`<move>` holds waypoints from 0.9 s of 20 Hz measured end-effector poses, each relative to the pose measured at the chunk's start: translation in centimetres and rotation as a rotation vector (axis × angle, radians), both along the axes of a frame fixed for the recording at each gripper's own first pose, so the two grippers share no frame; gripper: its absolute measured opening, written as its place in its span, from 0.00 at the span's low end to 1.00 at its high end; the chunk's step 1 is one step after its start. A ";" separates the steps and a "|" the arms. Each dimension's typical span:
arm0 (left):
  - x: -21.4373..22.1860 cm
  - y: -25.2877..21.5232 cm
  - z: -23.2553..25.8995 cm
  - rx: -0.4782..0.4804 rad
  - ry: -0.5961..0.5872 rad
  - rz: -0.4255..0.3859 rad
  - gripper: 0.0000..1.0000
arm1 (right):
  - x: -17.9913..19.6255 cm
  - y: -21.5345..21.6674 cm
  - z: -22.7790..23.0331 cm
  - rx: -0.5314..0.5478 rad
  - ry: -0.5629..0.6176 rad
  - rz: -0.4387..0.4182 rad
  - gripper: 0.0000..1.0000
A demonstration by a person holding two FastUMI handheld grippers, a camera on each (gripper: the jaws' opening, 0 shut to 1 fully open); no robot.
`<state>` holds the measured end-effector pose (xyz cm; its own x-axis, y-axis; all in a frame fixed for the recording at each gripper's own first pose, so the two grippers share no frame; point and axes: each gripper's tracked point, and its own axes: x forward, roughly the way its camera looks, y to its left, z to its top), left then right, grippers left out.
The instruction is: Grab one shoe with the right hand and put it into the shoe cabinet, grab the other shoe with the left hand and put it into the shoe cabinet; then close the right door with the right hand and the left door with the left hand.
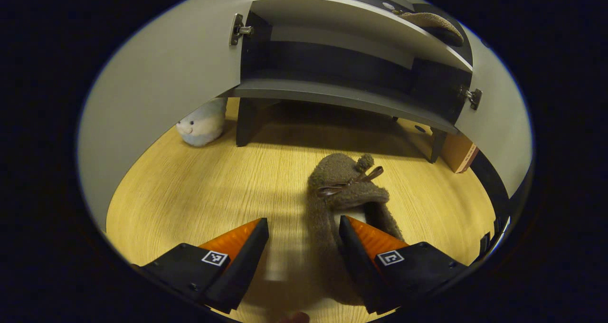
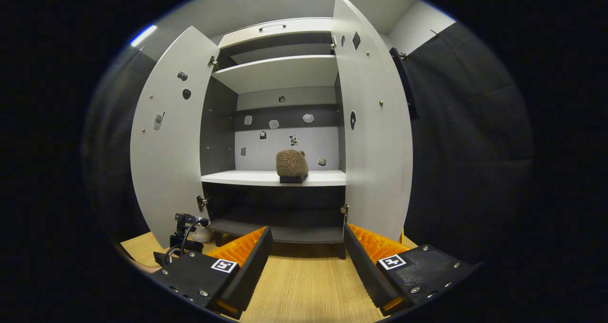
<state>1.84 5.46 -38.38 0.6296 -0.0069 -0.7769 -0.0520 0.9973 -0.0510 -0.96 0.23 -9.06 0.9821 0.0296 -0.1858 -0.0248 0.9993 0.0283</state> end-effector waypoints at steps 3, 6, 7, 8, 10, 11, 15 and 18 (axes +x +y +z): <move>2.1 0.3 -1.7 0.006 -0.025 -0.018 0.98 | 0.2 -0.5 0.3 -0.026 -0.006 -0.016 0.92; 3.7 0.2 -2.0 -0.007 -0.067 -0.021 1.00 | 0.4 -0.7 0.8 -0.058 -0.012 -0.016 0.92; 3.7 0.1 -2.2 -0.013 -0.067 -0.019 0.98 | 0.4 -0.7 0.8 -0.059 -0.011 -0.016 0.92; 3.8 0.1 -2.2 -0.014 -0.069 -0.015 0.98 | 0.5 -0.7 0.7 -0.056 -0.005 -0.015 0.92; 4.1 -0.5 -1.7 -0.031 -0.087 -0.015 0.94 | 0.6 -0.4 0.4 -0.046 0.006 -0.009 0.92; 3.9 -0.7 -1.7 -0.033 -0.091 -0.013 0.82 | 0.7 -0.3 0.6 -0.044 0.005 -0.006 0.92; 4.0 -0.9 -1.5 -0.037 -0.109 0.037 0.35 | 1.1 0.1 0.9 -0.046 -0.002 0.010 0.92; 3.2 -0.9 0.4 -0.048 -0.134 0.045 0.12 | 1.1 0.6 0.9 -0.027 -0.001 0.026 0.92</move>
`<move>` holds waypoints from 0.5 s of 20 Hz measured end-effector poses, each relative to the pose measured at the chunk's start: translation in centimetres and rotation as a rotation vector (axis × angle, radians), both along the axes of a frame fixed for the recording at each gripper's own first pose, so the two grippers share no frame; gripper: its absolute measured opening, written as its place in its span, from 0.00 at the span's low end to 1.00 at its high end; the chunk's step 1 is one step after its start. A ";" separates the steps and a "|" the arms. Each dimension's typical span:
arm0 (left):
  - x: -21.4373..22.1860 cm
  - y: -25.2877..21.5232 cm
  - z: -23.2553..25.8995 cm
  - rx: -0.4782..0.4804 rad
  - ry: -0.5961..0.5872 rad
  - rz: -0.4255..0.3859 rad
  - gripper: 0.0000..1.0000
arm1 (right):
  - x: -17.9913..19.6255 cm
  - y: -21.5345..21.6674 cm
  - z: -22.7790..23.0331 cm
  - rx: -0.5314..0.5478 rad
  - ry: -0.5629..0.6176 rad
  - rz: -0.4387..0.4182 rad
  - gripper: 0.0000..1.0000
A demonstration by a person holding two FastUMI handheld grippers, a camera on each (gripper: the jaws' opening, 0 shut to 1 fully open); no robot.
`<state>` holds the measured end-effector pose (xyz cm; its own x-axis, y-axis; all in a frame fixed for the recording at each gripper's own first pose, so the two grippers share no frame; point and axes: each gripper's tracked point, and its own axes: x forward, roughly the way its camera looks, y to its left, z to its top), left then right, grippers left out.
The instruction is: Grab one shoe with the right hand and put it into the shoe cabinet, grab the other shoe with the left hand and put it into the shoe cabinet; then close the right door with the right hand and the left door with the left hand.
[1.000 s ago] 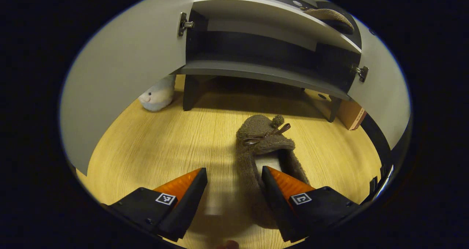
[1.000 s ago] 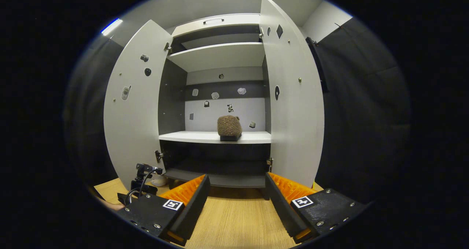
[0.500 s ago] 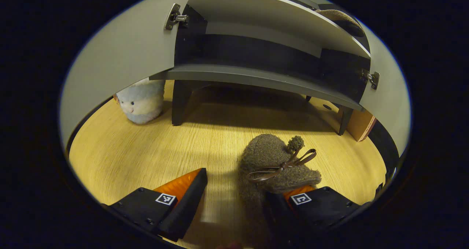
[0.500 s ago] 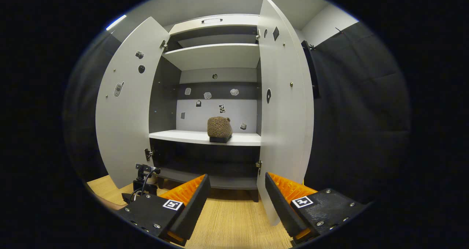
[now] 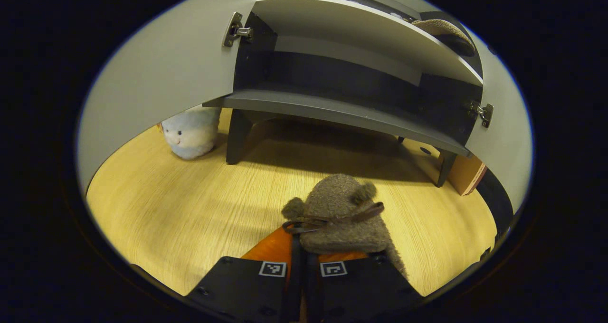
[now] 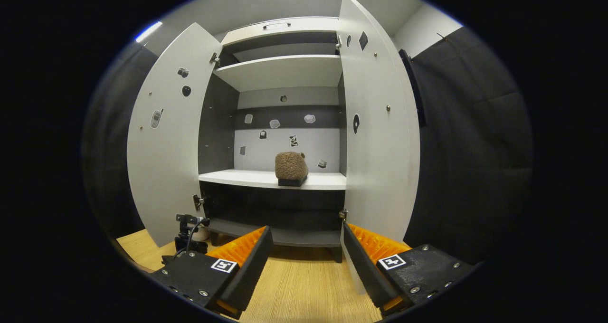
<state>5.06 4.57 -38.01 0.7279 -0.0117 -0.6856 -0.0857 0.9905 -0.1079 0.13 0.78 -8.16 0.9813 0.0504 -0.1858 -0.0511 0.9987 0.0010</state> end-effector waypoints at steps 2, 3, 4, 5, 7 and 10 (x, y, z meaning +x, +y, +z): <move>-0.7 0.3 3.2 -0.007 -0.049 0.012 0.12 | 0.0 0.2 -0.3 0.007 0.007 0.004 0.92; -1.0 0.5 5.3 -0.004 -0.089 0.023 0.12 | 0.0 0.3 -0.3 0.008 0.007 0.008 0.92; -1.4 0.8 7.8 0.005 -0.139 0.052 0.12 | -0.2 0.5 -0.4 0.007 0.008 0.013 0.92; -1.5 1.1 10.3 0.016 -0.195 0.072 0.12 | -0.1 0.6 -0.3 0.005 0.007 0.022 0.92; -1.4 1.5 15.1 0.011 -0.272 0.096 0.11 | 0.0 0.7 -0.1 -0.011 0.001 0.033 0.92; 0.0 1.2 22.8 0.003 -0.355 0.089 0.12 | 0.3 0.7 0.4 -0.010 -0.013 0.043 0.92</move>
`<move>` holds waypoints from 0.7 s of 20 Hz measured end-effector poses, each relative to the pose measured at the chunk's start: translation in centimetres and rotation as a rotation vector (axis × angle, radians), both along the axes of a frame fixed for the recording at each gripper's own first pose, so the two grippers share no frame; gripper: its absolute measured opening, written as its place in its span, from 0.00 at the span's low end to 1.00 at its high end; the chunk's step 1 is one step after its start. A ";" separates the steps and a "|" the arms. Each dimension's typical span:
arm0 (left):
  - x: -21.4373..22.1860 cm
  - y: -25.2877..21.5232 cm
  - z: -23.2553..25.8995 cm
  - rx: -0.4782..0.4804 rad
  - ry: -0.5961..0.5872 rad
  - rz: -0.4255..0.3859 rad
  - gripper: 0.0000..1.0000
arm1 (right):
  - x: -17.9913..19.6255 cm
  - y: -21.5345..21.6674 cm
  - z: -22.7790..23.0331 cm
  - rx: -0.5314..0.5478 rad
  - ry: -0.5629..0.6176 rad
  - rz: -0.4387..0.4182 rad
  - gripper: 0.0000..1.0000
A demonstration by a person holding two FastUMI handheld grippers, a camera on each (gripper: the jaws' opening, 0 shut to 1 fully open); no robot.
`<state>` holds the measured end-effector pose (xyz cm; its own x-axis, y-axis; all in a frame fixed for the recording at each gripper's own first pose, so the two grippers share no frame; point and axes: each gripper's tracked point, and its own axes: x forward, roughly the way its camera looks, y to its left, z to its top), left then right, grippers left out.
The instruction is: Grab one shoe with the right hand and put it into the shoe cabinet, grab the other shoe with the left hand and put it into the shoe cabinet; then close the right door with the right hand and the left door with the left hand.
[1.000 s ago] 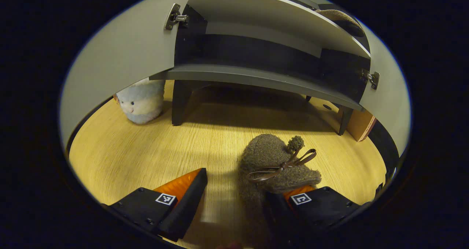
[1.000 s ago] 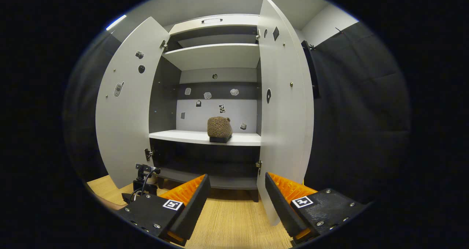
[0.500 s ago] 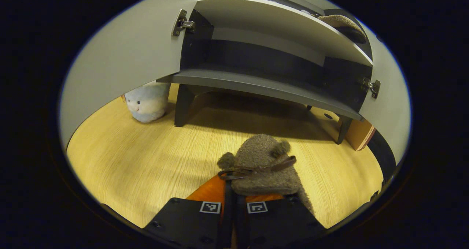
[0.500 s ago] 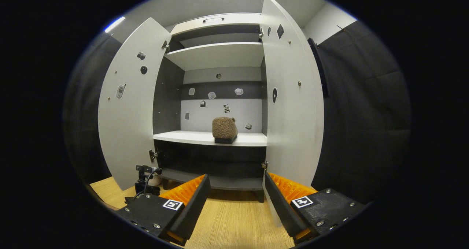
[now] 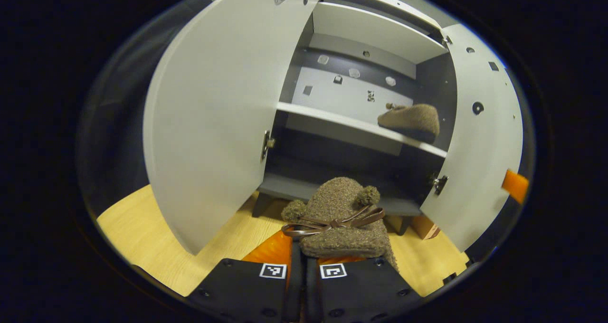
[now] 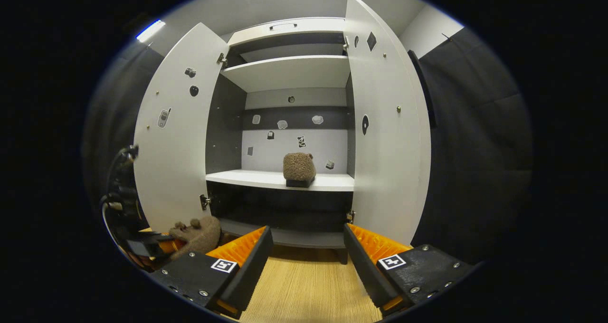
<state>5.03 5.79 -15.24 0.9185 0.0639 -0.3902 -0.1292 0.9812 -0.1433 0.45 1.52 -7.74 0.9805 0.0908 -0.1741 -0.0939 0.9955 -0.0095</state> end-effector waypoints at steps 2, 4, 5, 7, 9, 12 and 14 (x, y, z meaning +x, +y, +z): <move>1.3 -0.9 5.0 0.031 -0.068 -0.022 0.11 | 0.2 -0.1 0.2 -0.002 -0.007 0.001 0.92; 2.1 -0.9 9.1 0.068 -0.116 -0.033 0.11 | 0.2 -0.1 0.3 0.003 -0.009 0.002 0.92; 3.2 -1.2 11.0 0.079 -0.139 -0.034 0.11 | 0.1 -0.2 0.4 0.006 -0.012 0.002 0.92; 6.0 -1.9 14.1 0.082 -0.164 -0.037 0.11 | -0.1 -0.4 0.5 0.008 -0.014 -0.002 0.92; 9.3 -2.6 15.9 0.078 -0.176 -0.052 0.11 | -0.3 -0.9 0.8 0.005 -0.019 -0.011 0.92; 15.1 -3.4 17.0 0.052 -0.150 -0.077 0.11 | -0.9 -1.7 1.1 -0.007 -0.026 -0.034 0.93; 19.1 -3.7 16.2 0.018 -0.102 -0.079 0.12 | -1.2 -2.3 1.1 -0.011 -0.025 -0.052 0.93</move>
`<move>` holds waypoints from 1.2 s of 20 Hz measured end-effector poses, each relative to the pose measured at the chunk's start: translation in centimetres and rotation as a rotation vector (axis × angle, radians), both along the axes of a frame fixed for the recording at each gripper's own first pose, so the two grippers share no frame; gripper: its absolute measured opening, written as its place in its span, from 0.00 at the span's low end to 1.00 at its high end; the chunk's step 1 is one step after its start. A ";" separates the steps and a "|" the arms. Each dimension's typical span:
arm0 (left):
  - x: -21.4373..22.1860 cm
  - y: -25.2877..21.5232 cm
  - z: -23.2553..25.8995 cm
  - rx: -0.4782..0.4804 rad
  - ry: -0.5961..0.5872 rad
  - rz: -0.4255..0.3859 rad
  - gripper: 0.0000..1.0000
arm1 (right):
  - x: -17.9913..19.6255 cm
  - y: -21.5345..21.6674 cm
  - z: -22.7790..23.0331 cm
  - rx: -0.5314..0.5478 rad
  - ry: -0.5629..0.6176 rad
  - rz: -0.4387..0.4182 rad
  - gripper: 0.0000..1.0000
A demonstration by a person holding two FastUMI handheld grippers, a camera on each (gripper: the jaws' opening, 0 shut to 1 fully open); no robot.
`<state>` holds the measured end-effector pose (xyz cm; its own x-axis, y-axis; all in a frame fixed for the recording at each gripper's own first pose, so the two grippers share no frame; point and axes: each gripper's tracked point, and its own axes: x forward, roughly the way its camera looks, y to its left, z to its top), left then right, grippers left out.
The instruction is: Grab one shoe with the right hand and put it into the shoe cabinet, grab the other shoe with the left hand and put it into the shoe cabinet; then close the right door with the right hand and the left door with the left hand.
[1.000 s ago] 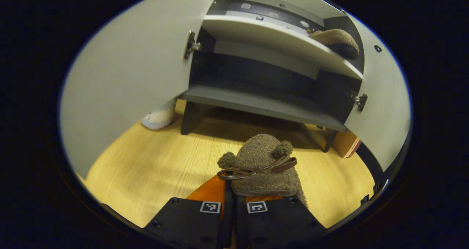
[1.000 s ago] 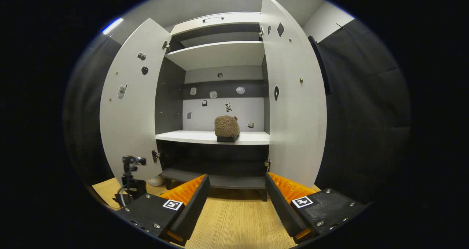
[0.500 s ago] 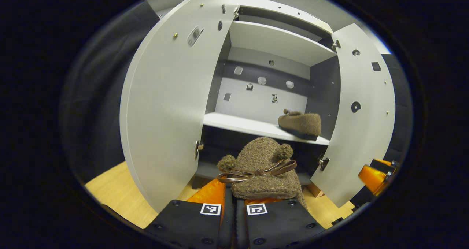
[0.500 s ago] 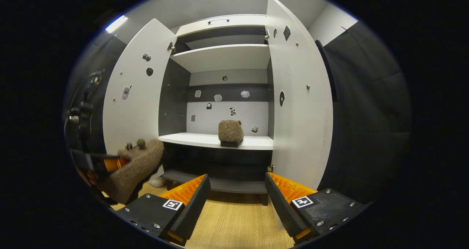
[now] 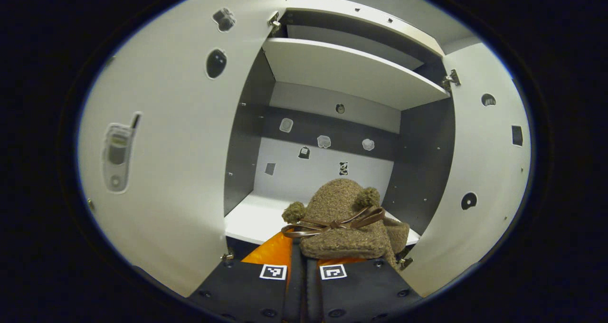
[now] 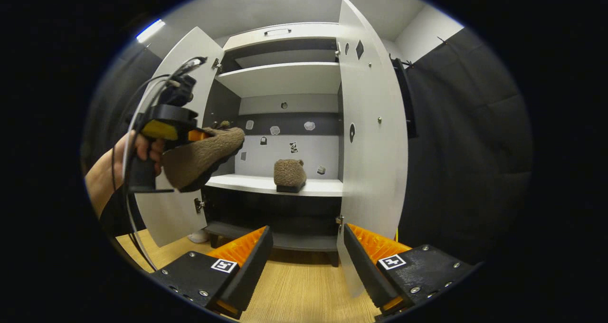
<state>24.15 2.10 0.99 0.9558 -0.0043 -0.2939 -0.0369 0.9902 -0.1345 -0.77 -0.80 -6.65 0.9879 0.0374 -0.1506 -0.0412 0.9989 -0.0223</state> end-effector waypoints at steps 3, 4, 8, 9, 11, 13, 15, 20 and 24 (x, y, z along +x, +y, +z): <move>5.8 0.7 -2.8 0.037 0.108 0.025 0.12 | -0.2 -0.9 -0.4 0.005 0.007 -0.006 0.92; 7.3 0.8 -3.9 0.052 0.143 0.025 0.12 | -0.3 -1.0 -0.4 0.005 0.008 -0.007 0.92; 10.8 0.6 -8.2 0.094 0.284 0.039 0.11 | -0.5 -1.4 -0.5 -0.001 0.017 -0.008 0.92; 11.5 0.6 -8.6 0.109 0.298 0.047 0.12 | -0.5 -1.5 -0.5 -0.001 0.017 -0.008 0.92; 12.8 0.5 -9.4 0.149 0.317 0.044 0.11 | -0.6 -1.6 -0.2 0.002 0.011 -0.010 0.92; 13.8 0.6 -10.4 0.200 0.359 0.044 0.12 | -0.7 -1.7 -0.4 0.007 0.011 -0.012 0.92; 14.5 1.0 -11.0 0.243 0.384 0.052 0.11 | -0.9 -1.8 -0.6 0.007 0.015 -0.014 0.92; 14.6 1.5 -12.6 0.233 0.426 0.063 0.12 | -0.8 -2.6 -0.9 0.019 0.020 -0.028 0.92; 14.5 1.5 -12.5 0.238 0.429 0.056 0.17 | -0.5 -2.9 -0.9 0.039 0.021 -0.035 0.92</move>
